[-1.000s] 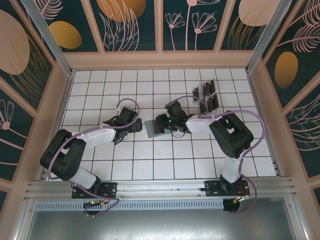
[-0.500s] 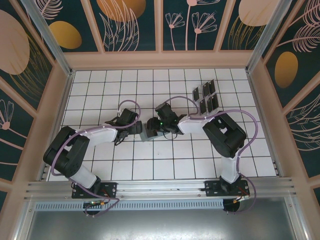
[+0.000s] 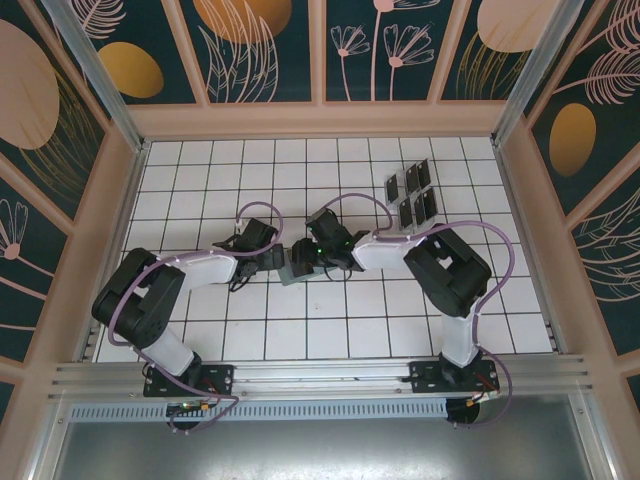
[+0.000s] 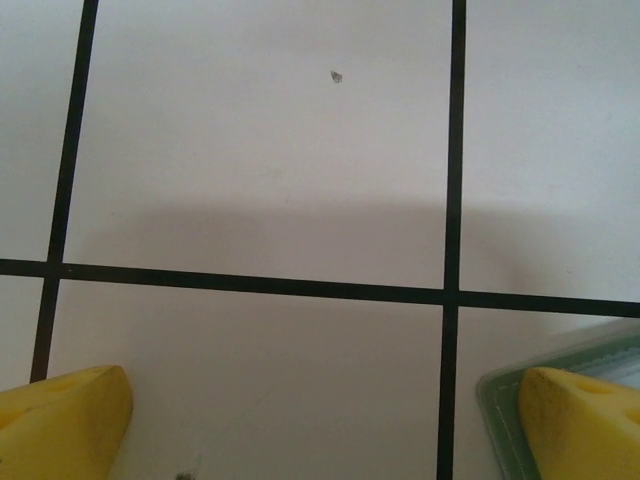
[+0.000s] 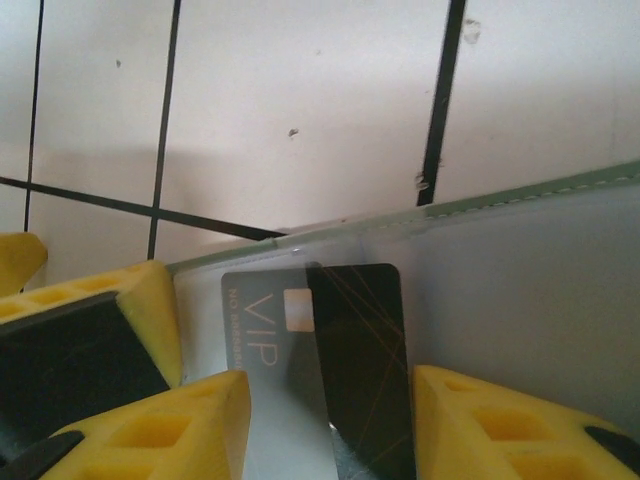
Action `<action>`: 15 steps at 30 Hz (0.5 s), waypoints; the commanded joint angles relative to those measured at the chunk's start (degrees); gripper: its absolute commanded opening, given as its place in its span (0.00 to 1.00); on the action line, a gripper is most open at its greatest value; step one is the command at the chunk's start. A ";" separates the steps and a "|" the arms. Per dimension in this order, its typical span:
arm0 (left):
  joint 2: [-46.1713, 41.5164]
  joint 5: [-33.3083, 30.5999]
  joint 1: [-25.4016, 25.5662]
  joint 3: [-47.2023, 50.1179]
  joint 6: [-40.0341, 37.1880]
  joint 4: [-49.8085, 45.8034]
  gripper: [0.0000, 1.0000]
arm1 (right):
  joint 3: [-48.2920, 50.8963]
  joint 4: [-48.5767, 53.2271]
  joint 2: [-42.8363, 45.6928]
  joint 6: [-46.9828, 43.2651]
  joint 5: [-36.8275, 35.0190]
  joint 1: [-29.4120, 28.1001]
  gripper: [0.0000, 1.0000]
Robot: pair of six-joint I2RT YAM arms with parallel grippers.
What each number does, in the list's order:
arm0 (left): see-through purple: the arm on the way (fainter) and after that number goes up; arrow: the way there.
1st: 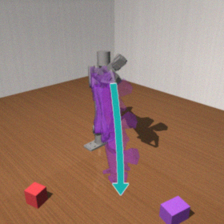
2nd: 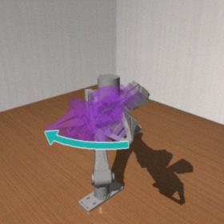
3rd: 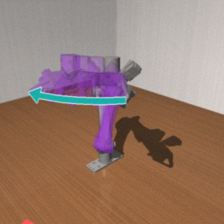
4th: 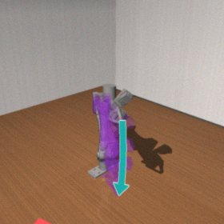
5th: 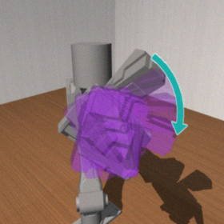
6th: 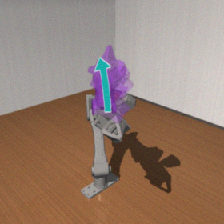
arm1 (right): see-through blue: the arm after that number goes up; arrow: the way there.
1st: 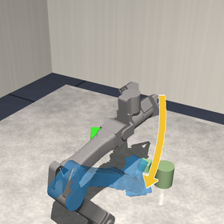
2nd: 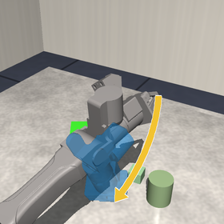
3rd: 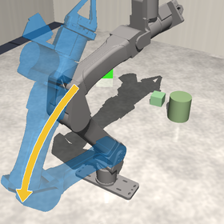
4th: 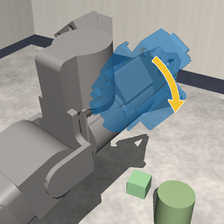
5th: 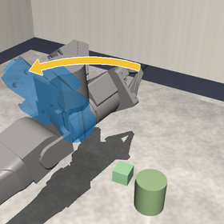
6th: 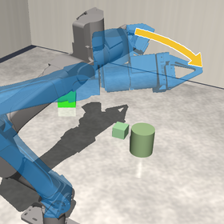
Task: Put the credit cards into the card holder
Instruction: Insert the credit card into the card slot.
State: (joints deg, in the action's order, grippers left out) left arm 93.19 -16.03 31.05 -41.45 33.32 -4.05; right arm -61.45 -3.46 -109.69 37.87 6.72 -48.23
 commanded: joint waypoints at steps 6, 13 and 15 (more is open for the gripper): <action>3.55 -0.62 -0.33 0.76 0.70 0.70 0.99 | -2.14 1.33 -1.13 -2.00 -0.04 -3.53 0.46; 2.37 -2.06 -0.35 -2.05 -0.60 -1.08 0.99 | -1.36 2.15 1.13 -2.19 -2.45 -3.22 0.47; 1.13 -2.61 -0.30 -2.93 -0.96 -1.93 0.99 | -0.79 2.40 2.74 -2.12 -3.05 -2.85 0.47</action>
State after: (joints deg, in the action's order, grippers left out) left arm 94.15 -17.17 31.05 -42.68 33.58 -3.77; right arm -62.15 -2.61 -109.62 36.47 5.80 -51.33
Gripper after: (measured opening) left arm 0.985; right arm 0.470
